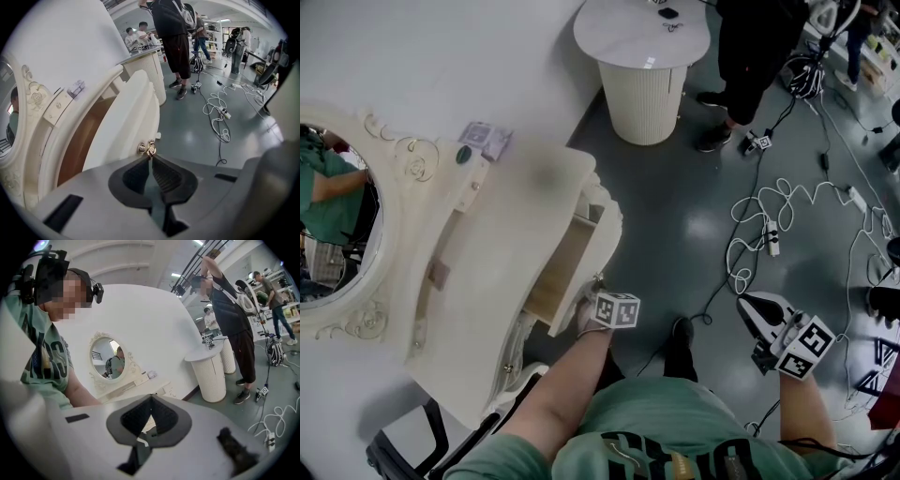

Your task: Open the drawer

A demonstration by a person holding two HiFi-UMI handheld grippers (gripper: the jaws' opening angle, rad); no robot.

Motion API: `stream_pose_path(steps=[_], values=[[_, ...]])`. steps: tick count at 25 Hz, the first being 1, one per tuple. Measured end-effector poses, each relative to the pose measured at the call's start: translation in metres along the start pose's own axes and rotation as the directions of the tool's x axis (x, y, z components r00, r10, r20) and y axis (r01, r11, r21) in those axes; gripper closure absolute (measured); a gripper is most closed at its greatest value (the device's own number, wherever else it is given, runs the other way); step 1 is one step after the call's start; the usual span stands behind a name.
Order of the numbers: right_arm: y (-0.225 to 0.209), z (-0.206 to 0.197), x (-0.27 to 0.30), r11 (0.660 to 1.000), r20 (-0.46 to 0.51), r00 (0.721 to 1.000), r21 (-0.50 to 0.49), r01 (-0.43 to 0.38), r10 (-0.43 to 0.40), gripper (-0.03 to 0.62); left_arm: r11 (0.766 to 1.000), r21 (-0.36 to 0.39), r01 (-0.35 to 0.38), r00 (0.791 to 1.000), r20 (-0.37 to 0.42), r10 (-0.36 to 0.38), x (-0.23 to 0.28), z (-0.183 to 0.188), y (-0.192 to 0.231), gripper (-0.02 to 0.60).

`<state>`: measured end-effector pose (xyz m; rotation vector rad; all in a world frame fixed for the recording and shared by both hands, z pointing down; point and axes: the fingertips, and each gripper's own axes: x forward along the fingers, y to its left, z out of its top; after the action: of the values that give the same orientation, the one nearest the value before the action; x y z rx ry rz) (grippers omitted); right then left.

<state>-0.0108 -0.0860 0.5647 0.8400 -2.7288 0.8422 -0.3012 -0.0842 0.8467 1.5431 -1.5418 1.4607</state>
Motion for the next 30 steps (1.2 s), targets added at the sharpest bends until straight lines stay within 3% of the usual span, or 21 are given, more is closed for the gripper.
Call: stream_pose_path(steps=[30], values=[[-0.013,0.002,-0.025,0.999,0.042,0.999,0.024,0.028,-0.029,0.588,0.997,0.063,0.035,0.999,-0.016,-0.034,-0.018,-0.004,-0.043,0.555]])
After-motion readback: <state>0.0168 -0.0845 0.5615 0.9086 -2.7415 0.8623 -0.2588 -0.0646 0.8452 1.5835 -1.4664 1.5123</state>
